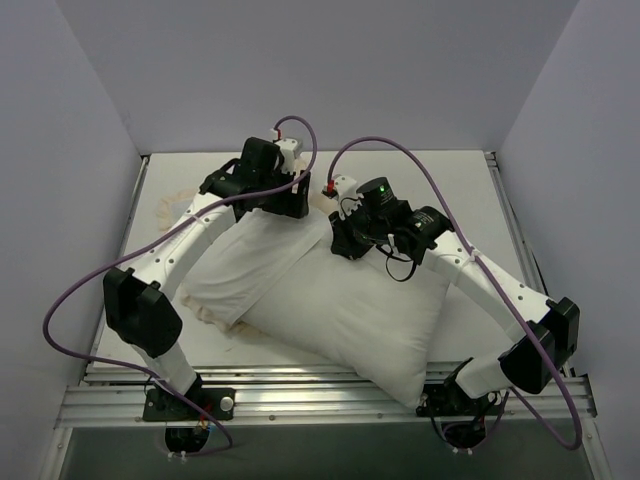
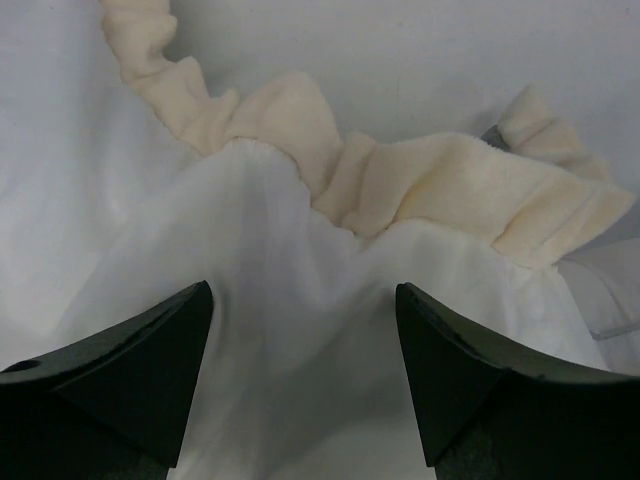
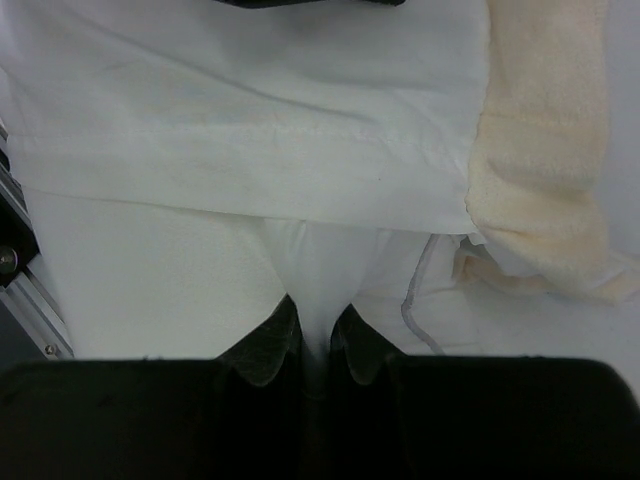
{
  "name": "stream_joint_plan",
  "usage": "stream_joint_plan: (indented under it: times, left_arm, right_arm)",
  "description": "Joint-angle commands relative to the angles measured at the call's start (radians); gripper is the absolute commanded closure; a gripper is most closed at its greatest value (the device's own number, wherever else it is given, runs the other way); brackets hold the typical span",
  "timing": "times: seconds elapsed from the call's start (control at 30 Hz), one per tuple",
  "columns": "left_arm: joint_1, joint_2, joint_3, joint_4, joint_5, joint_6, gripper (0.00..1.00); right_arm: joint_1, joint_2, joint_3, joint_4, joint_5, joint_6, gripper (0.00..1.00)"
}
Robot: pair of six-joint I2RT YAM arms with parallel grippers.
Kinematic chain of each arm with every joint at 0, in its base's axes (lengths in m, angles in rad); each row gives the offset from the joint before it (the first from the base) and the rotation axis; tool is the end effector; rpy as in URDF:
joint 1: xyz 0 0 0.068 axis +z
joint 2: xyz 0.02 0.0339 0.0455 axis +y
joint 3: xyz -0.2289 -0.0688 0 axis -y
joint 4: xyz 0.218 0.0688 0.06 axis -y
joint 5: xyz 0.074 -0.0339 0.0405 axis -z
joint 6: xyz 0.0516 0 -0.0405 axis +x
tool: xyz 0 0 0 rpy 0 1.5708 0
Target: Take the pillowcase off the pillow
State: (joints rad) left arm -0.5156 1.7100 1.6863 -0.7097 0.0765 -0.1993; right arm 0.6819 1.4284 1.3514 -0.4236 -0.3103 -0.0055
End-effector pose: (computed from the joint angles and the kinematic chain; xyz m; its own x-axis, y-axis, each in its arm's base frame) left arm 0.3150 -0.1831 0.3110 -0.6780 0.1573 -0.7181 0.4150 0.8882 -0.1972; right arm 0.2366 0.2124 0.3240 -0.3682 -0.3056 -0.8781 -0.8102 0.5688 0.1417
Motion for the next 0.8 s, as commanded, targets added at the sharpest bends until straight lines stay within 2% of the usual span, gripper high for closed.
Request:
stream_joint_plan:
  times: [0.0,0.07,0.2,0.23,0.3,0.33,0.37,0.47,0.63,0.77]
  left_arm:
    - [0.003,0.002,0.069,-0.011,0.006,0.046,0.19]
    - [0.002,0.016,0.069,-0.013,-0.007,0.047,0.22]
    - [-0.003,0.031,0.064,-0.017,-0.012,0.044,0.43]
    - [-0.004,0.033,0.055,-0.01,-0.014,0.044,0.57]
    - [-0.004,0.033,0.046,-0.002,-0.021,0.052,0.7]
    - [-0.001,0.036,0.05,-0.008,-0.029,0.06,0.89]
    - [0.003,0.037,0.056,-0.013,-0.047,0.07,0.96]
    - [0.06,0.042,0.094,-0.022,-0.145,0.066,0.98]
    - [0.164,0.072,0.182,-0.007,-0.419,0.055,0.98]
    - [0.252,0.129,0.277,-0.02,-0.475,0.052,0.98]
  right_arm:
    - [0.004,-0.026,0.055,0.072,0.025,-0.016,1.0]
    - [0.005,-0.026,0.052,0.075,0.023,-0.01,1.0]
    - [0.005,-0.036,0.045,0.083,0.022,-0.002,1.0]
    - [0.007,-0.039,0.04,0.085,0.023,-0.001,1.0]
    - [0.007,-0.055,0.035,0.086,0.027,0.006,1.0]
    - [0.005,-0.063,0.029,0.088,0.028,0.006,1.0]
    - [0.005,-0.081,0.028,0.089,0.031,0.006,1.0]
    - [0.007,-0.124,0.017,0.08,0.04,0.031,1.0]
    - [0.005,-0.264,0.005,0.036,0.043,0.048,1.0]
    - [0.005,-0.387,0.005,-0.016,0.069,0.062,1.0]
